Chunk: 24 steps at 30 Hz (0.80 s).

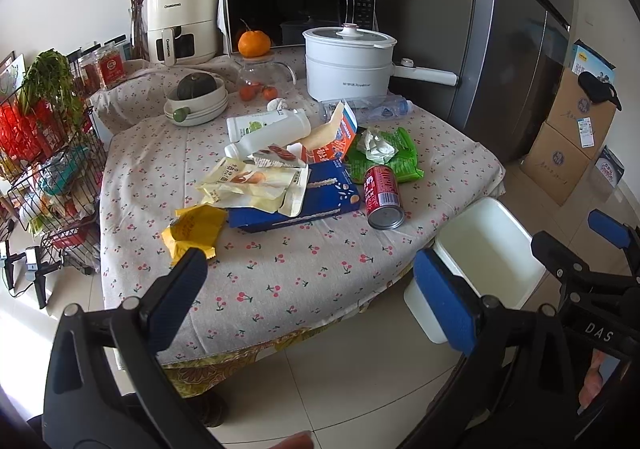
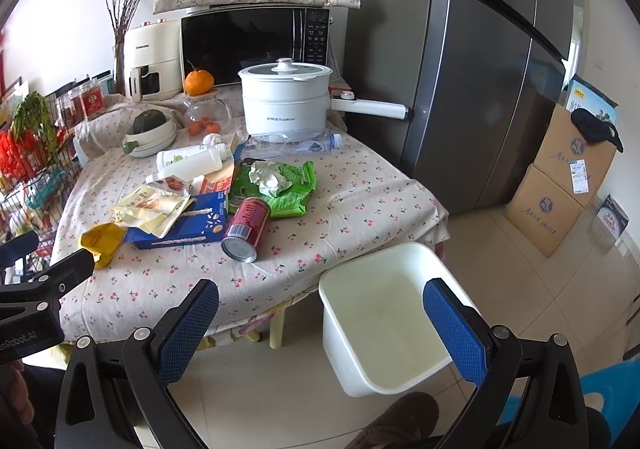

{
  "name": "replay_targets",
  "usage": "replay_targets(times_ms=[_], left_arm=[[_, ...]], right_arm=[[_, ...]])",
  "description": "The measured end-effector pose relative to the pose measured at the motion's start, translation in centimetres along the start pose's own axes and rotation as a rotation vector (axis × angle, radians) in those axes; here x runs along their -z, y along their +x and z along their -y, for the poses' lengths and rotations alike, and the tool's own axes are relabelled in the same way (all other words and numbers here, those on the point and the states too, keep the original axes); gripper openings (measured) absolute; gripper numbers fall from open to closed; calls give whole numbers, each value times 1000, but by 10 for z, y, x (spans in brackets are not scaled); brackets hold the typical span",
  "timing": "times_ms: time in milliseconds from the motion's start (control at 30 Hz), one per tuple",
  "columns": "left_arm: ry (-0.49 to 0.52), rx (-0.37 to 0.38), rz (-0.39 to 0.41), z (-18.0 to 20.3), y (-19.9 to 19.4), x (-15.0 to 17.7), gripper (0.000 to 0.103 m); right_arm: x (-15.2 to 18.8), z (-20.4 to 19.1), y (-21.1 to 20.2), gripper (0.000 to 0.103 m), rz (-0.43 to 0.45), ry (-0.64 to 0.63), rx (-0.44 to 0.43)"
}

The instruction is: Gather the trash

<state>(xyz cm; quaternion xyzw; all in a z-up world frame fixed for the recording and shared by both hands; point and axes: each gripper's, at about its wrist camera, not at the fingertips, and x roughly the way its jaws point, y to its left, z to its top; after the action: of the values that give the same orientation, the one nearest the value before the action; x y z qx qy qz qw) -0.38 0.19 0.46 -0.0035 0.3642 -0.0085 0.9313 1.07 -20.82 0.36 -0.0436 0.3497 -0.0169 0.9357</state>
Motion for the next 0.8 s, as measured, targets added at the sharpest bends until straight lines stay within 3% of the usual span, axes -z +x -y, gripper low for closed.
replay_targets(times_ms=[800], left_arm=[[-1,-2,2,-4,-2,-1,102]], right_arm=[[-1,0,-2,103,4,3,-3]])
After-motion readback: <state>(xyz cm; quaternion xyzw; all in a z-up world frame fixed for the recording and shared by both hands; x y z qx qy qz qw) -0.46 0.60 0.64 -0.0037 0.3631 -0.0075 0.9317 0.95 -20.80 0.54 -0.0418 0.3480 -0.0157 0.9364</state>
